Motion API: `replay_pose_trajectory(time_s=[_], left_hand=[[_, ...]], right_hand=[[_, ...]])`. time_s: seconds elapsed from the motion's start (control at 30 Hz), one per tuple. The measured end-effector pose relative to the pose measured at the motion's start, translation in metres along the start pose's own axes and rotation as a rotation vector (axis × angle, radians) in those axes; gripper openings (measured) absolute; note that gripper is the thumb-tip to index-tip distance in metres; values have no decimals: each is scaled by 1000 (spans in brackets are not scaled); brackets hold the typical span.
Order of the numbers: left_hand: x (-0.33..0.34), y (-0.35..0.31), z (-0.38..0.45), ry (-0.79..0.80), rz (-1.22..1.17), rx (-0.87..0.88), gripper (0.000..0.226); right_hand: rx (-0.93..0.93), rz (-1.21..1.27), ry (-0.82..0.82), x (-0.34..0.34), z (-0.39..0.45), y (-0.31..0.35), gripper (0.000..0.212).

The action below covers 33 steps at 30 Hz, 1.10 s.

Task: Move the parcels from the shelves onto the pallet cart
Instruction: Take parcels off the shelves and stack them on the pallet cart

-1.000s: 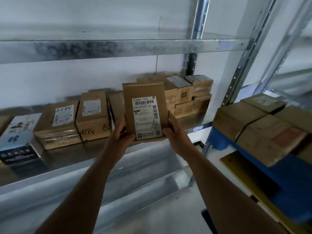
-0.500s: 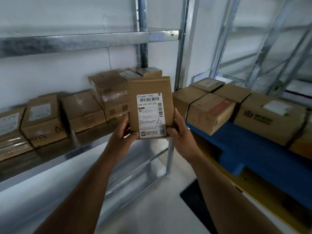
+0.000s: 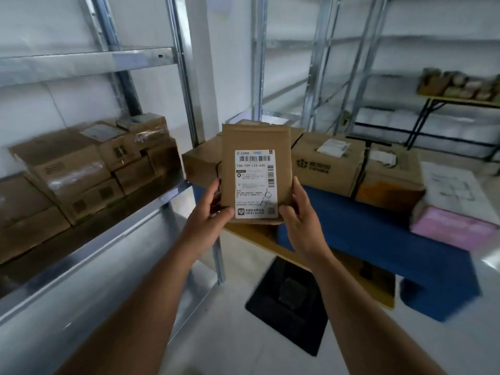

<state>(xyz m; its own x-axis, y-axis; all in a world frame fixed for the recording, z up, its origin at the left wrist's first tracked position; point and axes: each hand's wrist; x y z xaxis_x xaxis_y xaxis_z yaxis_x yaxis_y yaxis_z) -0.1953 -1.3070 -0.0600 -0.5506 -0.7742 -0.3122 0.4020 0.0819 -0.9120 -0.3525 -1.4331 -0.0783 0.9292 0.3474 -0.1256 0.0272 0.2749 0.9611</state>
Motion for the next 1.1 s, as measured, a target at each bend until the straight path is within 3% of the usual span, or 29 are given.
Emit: replay_pose_trajectory(time_s=[0.37,0.53,0.83,1.1], left_hand=[[79,-12,58,253,143,65,62],[91,-16,96,262,448,259,63],[109,3,154,441,659,343,65],[117,27,169,498,774,343,65]], right_hand=[[144,-124,-232,-42,37,-25,67],[195,-198,-285,-43,60,-34,67],[311,-288,-354,-23,92,-54,66],[332,-320,-332,-9,106,-65,59]])
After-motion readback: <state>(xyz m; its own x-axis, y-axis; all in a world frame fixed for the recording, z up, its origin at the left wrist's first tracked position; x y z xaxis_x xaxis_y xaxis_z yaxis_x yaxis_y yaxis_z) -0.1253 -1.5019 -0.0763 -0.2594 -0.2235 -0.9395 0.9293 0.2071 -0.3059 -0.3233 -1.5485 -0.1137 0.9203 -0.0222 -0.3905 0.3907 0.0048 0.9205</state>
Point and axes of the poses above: each hand's wrist, its own z-axis towards the middle knuckle, its own x-axis out of the palm, y = z × x, and after that the axes turned 15 degrees about -y, right-handed
